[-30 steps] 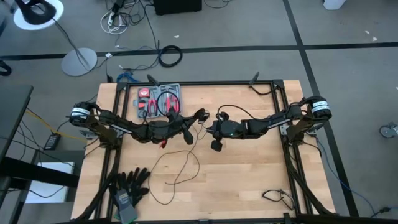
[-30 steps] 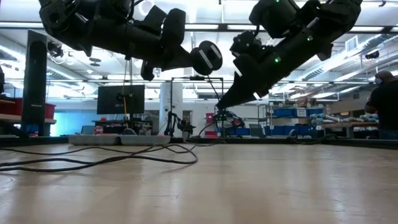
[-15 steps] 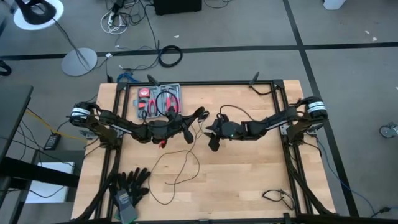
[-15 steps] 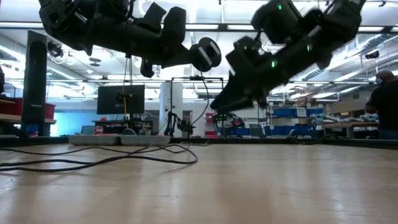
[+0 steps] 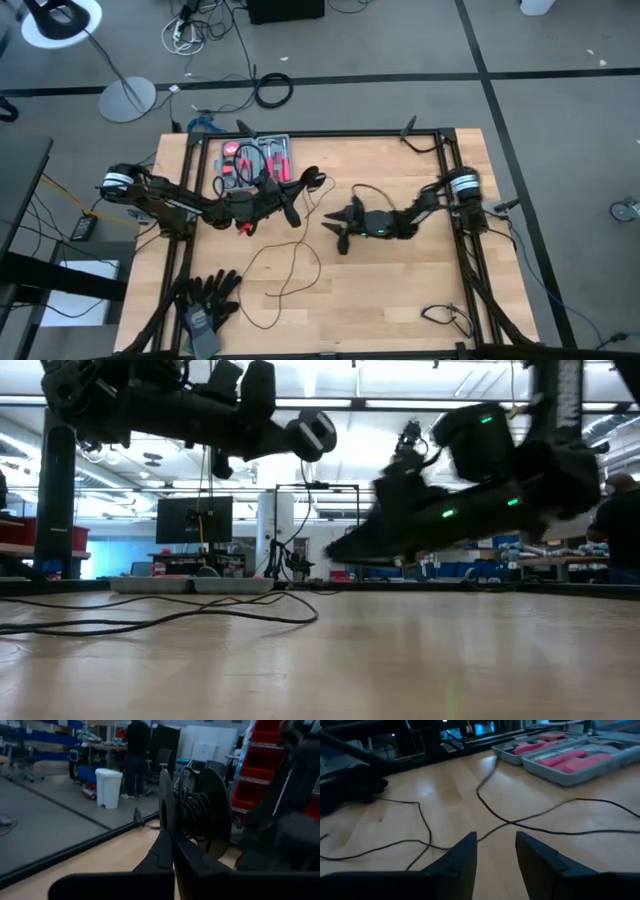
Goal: Coil cords
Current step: Coil the black wire onto the spool
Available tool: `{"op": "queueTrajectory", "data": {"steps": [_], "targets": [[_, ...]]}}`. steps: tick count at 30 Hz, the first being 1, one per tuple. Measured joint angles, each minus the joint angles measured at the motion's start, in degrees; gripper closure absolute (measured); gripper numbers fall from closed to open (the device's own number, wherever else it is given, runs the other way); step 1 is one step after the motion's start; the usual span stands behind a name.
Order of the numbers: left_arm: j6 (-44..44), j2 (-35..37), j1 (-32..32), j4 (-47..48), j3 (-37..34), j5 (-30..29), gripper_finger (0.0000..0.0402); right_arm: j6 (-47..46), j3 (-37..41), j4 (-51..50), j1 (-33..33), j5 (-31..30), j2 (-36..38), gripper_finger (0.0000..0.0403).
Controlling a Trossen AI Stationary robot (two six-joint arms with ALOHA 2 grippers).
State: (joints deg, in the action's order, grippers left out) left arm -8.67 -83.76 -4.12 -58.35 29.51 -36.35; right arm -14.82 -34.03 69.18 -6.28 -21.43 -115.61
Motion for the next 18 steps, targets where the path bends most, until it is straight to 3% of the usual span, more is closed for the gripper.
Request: {"op": "queueTrajectory", "data": {"steps": [5, 10, 15, 18], "targets": [[0.9, 0.0, -0.1, 0.2, 0.0, 0.1, 0.0402, 2.1, -6.2, 3.7, 1.1, 0.2, -6.0, 0.0269], [0.9, 0.0, -0.2, 0.9, 0.0, 1.2, 0.0402, 4.0, -8.1, 4.3, 2.7, 1.9, -7.2, 0.0269], [0.9, 0.0, -0.2, 0.3, 0.1, 1.4, 0.0402, 3.5, -11.1, 3.5, 3.8, 8.2, -8.2, 0.0272], [0.9, 0.0, -0.2, 0.2, 0.1, 1.3, 0.0402, 3.1, -11.5, 2.2, 3.9, 8.0, -8.3, 0.0276]]}}
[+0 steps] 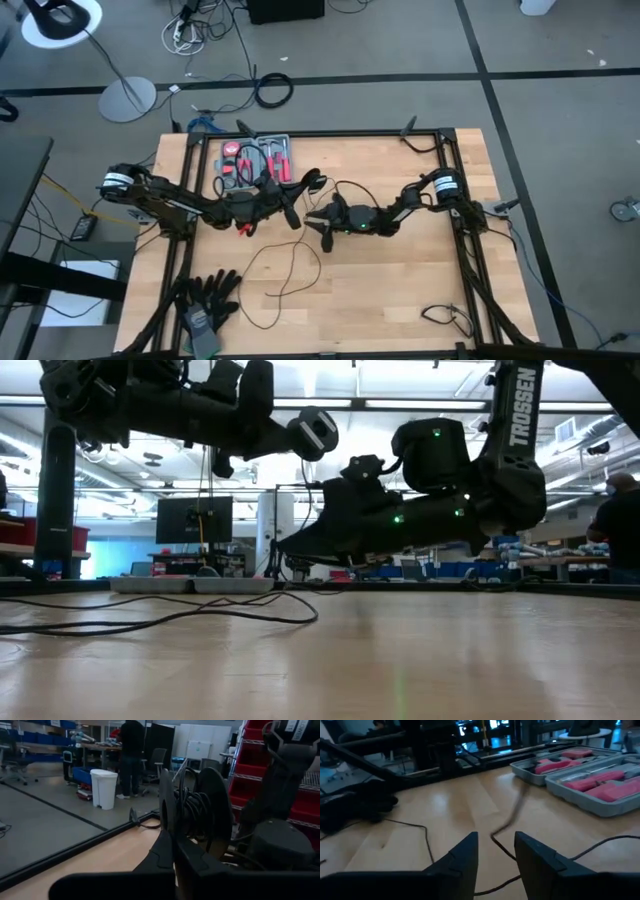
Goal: Coil cords
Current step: Coil the black wire onto the spool
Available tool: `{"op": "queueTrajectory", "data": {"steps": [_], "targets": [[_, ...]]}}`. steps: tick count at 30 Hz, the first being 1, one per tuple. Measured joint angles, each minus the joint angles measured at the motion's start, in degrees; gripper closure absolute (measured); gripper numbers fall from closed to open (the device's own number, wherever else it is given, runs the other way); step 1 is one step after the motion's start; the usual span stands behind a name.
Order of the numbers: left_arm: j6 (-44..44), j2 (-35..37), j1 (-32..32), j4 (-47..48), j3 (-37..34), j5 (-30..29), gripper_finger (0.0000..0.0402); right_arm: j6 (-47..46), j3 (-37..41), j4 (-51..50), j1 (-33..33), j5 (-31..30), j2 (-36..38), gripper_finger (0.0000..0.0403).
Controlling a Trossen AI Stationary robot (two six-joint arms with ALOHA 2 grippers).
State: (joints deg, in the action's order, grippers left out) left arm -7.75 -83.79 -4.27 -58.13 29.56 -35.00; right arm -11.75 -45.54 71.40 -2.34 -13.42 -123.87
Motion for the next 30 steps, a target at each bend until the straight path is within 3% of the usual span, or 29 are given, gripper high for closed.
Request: {"op": "queueTrajectory", "data": {"steps": [4, 10, 14, 18, 24, 30], "targets": [[0.0, 0.0, 0.0, 0.3, 0.0, -0.1, 0.0402, -0.5, -0.2, 0.1, 0.5, 0.0, 0.0, 0.0296], [0.0, 0.0, 0.0, -0.2, 0.0, 0.1, 0.0402, -1.6, -0.1, -0.6, 0.4, 0.9, 0.0, 0.0392], [-0.4, 0.0, -0.4, 0.7, 0.0, 1.3, 0.0402, -1.7, 1.8, -1.2, 1.3, -0.7, 1.0, 0.0400], [-0.7, 0.0, -1.8, 5.2, 0.0, 1.6, 0.0402, -3.2, 7.4, -3.4, 2.9, -4.3, 7.3, 0.0401], [-6.7, 0.0, -1.8, 16.3, 0.0, 1.2, 0.0402, -4.2, 11.7, -21.0, 5.3, -6.1, 22.6, 0.0402], [-10.6, 0.0, -1.9, 26.0, 0.5, 0.7, 0.0402, -1.8, 5.9, -37.8, 5.9, -5.9, 29.9, 0.0402]]}}
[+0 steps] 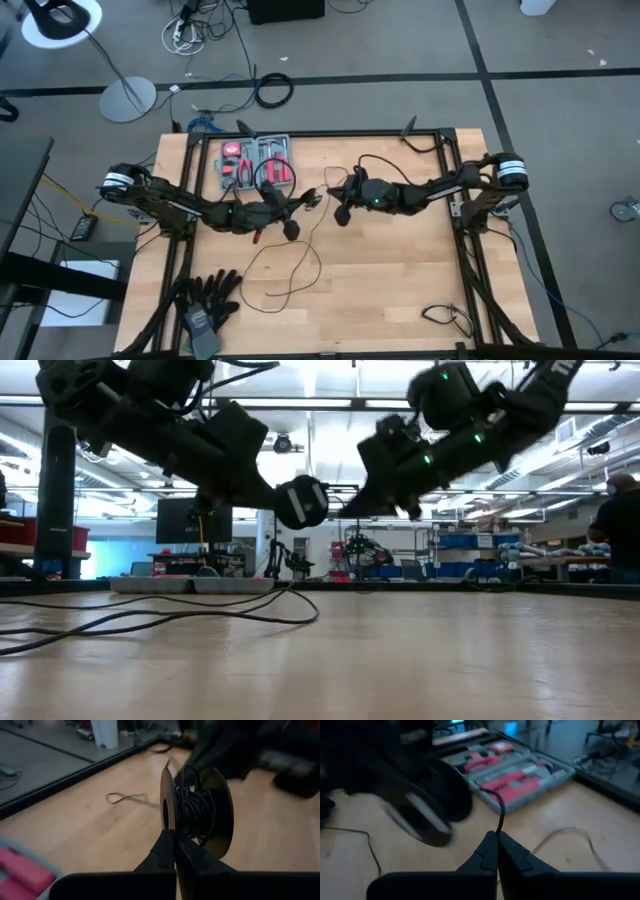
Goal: Coil cords
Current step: Coil the black wire onto the spool
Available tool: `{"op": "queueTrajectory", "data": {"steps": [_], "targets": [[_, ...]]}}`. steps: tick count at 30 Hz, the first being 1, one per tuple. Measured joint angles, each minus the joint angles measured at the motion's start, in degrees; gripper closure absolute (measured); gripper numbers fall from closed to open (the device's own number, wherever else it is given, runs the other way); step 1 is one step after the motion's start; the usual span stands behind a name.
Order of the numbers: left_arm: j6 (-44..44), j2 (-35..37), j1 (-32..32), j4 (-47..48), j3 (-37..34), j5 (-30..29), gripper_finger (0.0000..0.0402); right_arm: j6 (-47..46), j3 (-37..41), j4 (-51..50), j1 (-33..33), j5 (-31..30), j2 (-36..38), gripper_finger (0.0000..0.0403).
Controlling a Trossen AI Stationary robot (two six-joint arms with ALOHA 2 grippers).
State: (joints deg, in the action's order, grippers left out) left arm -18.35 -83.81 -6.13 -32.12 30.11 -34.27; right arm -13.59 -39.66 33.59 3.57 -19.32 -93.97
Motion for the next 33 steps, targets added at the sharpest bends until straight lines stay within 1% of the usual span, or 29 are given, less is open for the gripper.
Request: {"op": "queueTrajectory", "data": {"steps": [4, 8, 10, 13, 16, 19, 24, 27, 29, 33], "targets": [[-0.1, 0.0, 0.0, 3.9, 1.2, -5.5, 0.0402, 2.8, -4.2, -1.3, -1.0, 3.2, -0.7, 0.0402], [0.0, 0.0, 0.1, 7.5, 3.1, -9.0, 0.0402, 6.7, -8.2, -1.3, -3.2, 4.0, -3.0, 0.0403], [0.0, 0.0, 0.1, 8.0, 3.4, -11.0, 0.0402, 8.8, -10.2, -1.3, -4.1, 4.3, -4.6, 0.0403], [1.6, 0.0, 0.2, 7.4, 4.0, -12.3, 0.0402, 10.5, -13.4, -1.3, -4.6, 5.7, -8.4, 0.0403], [1.8, 0.0, 0.2, 6.2, 4.3, -12.3, 0.0402, 11.3, -16.5, -1.0, -4.6, 8.2, -12.4, 0.0403], [1.8, 0.0, 0.2, 6.1, 4.4, -12.0, 0.0402, 11.0, -18.1, -1.4, -4.5, 8.2, -15.1, 0.0402], [1.7, 0.0, -0.1, 5.9, 4.3, -10.8, 0.0402, 11.1, -18.1, -2.6, -4.5, 8.1, -15.7, 0.0394], [1.6, 0.0, 0.0, 3.9, 4.3, -7.9, 0.0402, 11.2, -18.1, -6.6, -4.5, 6.3, -15.1, 0.0388], [1.5, 0.0, 0.0, 2.2, 4.4, -6.2, 0.0402, 11.1, -18.0, -11.2, -4.5, 5.4, -14.5, 0.0382], [1.1, 0.0, 0.0, 1.3, 4.4, -5.0, 0.0402, 8.3, -18.0, -17.8, -4.7, 5.0, -13.8, 0.0364]]}}
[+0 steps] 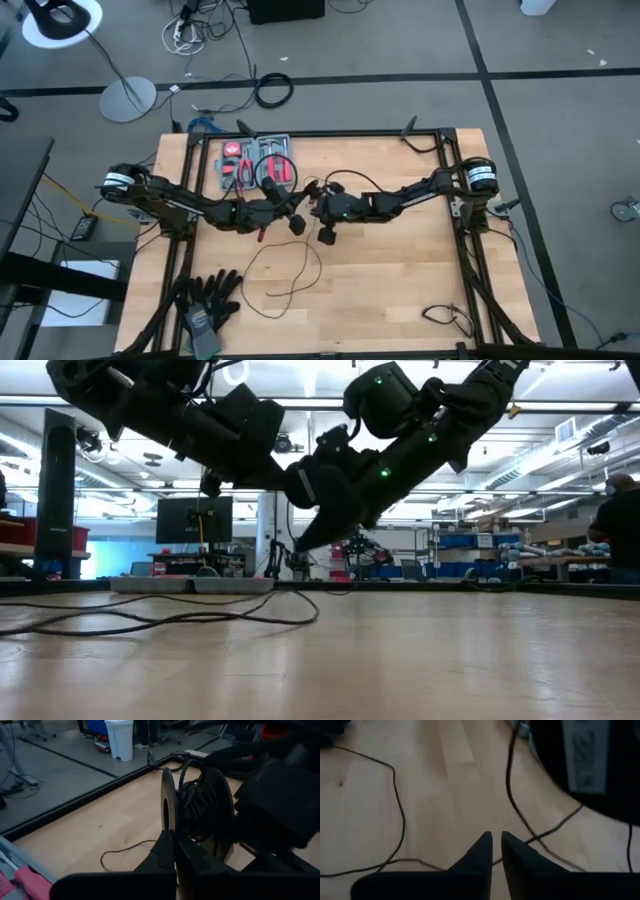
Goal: Coil cords
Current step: Coil the black wire onto the spool
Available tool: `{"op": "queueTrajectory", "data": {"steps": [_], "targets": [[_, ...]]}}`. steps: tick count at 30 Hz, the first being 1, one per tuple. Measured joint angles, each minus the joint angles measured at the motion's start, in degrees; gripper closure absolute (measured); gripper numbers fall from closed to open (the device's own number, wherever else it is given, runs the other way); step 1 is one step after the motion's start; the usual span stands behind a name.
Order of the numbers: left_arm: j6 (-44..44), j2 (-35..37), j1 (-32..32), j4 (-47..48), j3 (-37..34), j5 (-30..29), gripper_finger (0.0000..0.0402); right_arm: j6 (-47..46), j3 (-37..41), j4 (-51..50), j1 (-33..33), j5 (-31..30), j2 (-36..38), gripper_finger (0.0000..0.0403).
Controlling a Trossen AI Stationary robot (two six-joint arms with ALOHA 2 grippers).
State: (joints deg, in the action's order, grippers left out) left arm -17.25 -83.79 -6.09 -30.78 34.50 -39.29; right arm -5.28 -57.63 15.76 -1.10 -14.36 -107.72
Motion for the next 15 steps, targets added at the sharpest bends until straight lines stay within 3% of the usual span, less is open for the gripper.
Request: {"op": "queueTrajectory", "data": {"steps": [8, 15], "targets": [[-2.7, 0.1, 0.0, -2.3, -0.7, 4.0, 0.0402, -2.7, 0.4, -9.1, -0.3, -1.1, 0.2, 0.0331], [-4.2, 6.0, 0.0, -9.9, -9.1, 2.8, 0.0402, -7.0, 10.8, -7.0, -2.2, -5.8, 7.1, 0.0341]]}}
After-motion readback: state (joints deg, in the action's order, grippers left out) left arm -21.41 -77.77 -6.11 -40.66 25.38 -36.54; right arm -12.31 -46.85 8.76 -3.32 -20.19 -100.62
